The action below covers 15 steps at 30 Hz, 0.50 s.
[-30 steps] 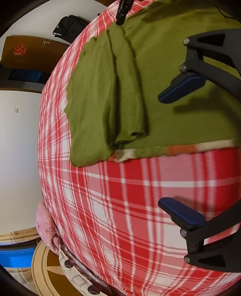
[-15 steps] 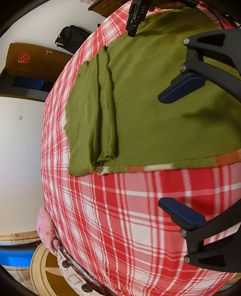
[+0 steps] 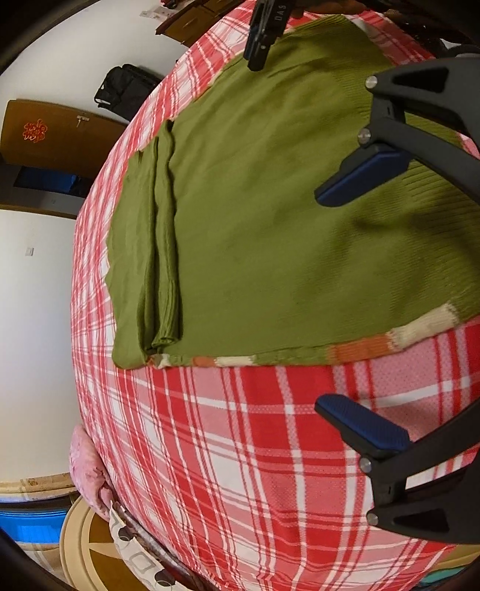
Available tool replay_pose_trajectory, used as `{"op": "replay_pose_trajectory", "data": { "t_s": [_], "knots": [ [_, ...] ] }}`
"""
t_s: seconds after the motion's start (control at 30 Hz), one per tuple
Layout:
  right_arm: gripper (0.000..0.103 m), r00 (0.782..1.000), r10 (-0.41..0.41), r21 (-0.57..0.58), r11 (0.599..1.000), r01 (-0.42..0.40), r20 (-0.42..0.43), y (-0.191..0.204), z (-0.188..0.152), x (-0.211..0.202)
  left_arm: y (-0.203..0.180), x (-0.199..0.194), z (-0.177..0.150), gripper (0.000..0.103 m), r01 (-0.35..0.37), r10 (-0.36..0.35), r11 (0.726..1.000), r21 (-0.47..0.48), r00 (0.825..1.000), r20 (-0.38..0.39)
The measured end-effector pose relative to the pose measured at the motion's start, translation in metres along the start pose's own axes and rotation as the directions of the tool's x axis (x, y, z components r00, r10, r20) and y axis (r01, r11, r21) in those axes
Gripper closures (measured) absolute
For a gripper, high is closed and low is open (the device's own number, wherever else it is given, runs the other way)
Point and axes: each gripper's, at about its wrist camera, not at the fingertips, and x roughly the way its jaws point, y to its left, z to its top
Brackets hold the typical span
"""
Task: Fold small clothes
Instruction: 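Move both grippers back to the ribbed hem of the green sweater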
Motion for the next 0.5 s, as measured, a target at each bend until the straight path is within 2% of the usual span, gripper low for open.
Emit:
{"op": "replay_pose_trajectory", "data": {
  "t_s": [0.23,0.5],
  "knots": [
    [0.051,1.0,-0.001,0.0,1.0,0.001,0.008,0.0,-0.022,-0.017,-0.007,-0.012,-0.02,0.0,0.04,-0.039,0.999,0.02,0.999,-0.031],
    [0.051,1.0,-0.006,0.032,0.999,0.006,0.001,-0.011,-0.049,-0.029,-0.013,-0.021,-0.042,0.001,0.108,-0.105,0.994,0.022,0.988,-0.109]
  ]
}}
